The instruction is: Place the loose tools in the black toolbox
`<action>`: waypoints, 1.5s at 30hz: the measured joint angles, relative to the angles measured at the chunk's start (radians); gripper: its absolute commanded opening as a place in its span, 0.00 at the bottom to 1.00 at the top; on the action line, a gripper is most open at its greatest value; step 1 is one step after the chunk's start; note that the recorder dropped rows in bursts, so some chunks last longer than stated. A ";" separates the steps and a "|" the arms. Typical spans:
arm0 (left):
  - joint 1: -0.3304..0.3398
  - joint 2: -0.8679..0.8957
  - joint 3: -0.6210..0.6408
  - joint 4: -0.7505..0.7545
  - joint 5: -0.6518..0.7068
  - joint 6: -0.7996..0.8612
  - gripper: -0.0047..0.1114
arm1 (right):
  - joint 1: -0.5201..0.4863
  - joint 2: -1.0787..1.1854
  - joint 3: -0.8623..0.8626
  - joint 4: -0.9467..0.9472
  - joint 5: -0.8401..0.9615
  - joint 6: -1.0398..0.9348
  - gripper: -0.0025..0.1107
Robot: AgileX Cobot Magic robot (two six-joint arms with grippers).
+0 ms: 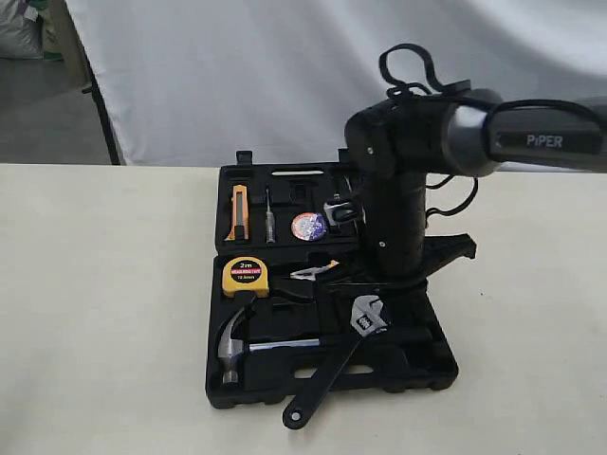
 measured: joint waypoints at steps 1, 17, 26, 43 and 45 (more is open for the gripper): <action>0.000 0.000 0.000 0.000 0.000 0.000 0.05 | 0.007 0.007 0.000 -0.026 -0.010 0.016 0.02; 0.000 0.000 0.000 0.000 0.000 0.000 0.05 | 0.007 0.007 0.005 -0.376 0.007 0.139 0.72; 0.000 0.000 0.000 0.000 0.000 0.000 0.05 | 0.007 0.007 0.005 -0.125 -0.107 0.008 0.72; 0.000 0.000 0.000 0.000 0.000 0.000 0.05 | -0.044 0.007 0.096 0.069 -0.362 0.001 0.42; 0.000 0.000 0.000 0.000 0.000 0.000 0.05 | -0.072 0.007 0.126 0.123 -0.402 0.001 0.35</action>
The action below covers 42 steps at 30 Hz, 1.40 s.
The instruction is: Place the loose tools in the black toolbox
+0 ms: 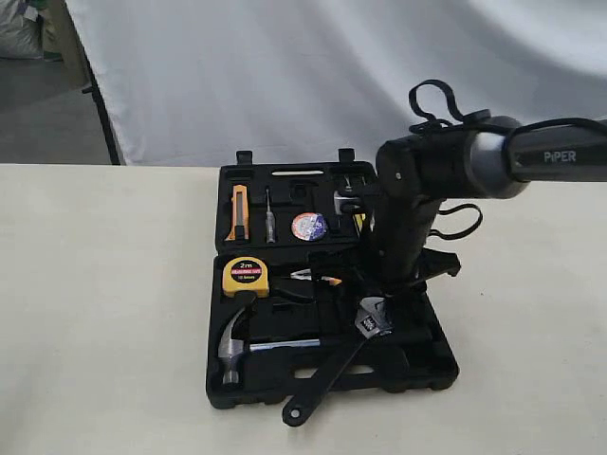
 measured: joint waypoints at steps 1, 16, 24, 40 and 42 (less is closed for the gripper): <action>0.000 0.000 0.000 0.000 0.000 0.000 0.05 | -0.008 0.000 0.010 0.017 -0.013 0.000 0.32; 0.000 0.000 0.000 0.000 0.000 0.000 0.05 | -0.020 -0.020 0.037 0.087 -0.053 -0.042 0.02; 0.000 0.000 0.000 0.000 0.000 0.000 0.05 | -0.022 -0.101 0.037 0.129 -0.078 -0.112 0.02; 0.000 0.000 0.000 0.000 0.000 0.000 0.05 | -0.022 -0.009 0.004 0.741 -0.176 -0.749 0.02; 0.000 0.000 0.000 0.000 0.000 0.000 0.05 | -0.022 -0.020 -0.032 0.746 -0.111 -0.760 0.02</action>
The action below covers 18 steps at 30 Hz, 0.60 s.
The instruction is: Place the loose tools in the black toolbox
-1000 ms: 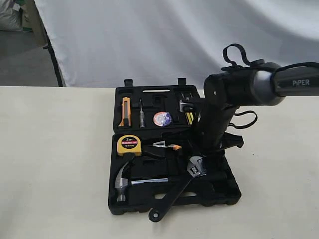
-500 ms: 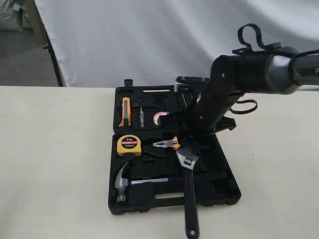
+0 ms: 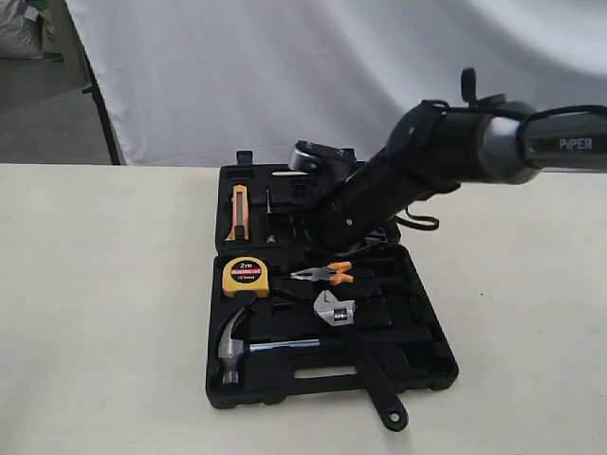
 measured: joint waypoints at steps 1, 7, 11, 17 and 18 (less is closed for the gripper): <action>0.000 0.000 0.000 0.000 0.000 0.000 0.05 | 0.000 -0.011 -0.019 -0.012 0.025 0.000 0.02; 0.000 0.000 0.000 0.000 0.000 0.000 0.05 | -0.002 -0.136 -0.077 -0.283 0.187 0.218 0.02; 0.000 0.000 0.000 0.000 0.000 0.000 0.05 | -0.002 -0.141 -0.056 -0.335 0.324 0.264 0.02; 0.000 0.000 0.000 0.000 0.000 0.000 0.05 | 0.008 -0.141 -0.034 -0.543 0.467 0.382 0.02; 0.000 0.000 0.000 0.000 0.000 0.000 0.05 | 0.020 -0.141 -0.011 -0.589 0.495 0.398 0.02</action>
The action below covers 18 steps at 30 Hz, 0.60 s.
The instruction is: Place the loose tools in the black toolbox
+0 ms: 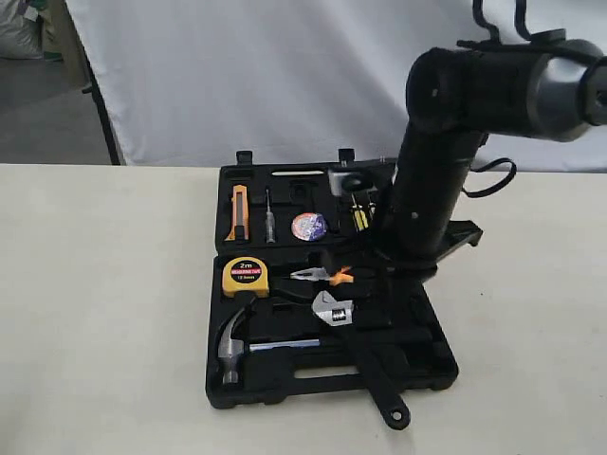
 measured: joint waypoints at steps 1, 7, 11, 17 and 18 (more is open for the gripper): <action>0.000 0.000 0.000 0.000 0.000 0.000 0.05 | 0.015 -0.005 0.024 -0.025 0.012 0.010 0.02; 0.000 0.000 0.000 0.000 0.000 0.000 0.05 | 0.100 -0.090 0.154 -0.137 -0.028 0.094 0.02; 0.000 0.000 0.000 0.000 0.000 0.000 0.05 | 0.113 -0.169 0.205 -0.122 -0.087 0.109 0.02; 0.000 0.000 0.000 0.000 0.000 0.000 0.05 | 0.115 -0.193 0.290 -0.114 -0.217 0.131 0.13; 0.000 0.000 0.000 0.000 0.000 0.000 0.05 | 0.115 -0.191 0.296 -0.120 -0.224 0.135 0.22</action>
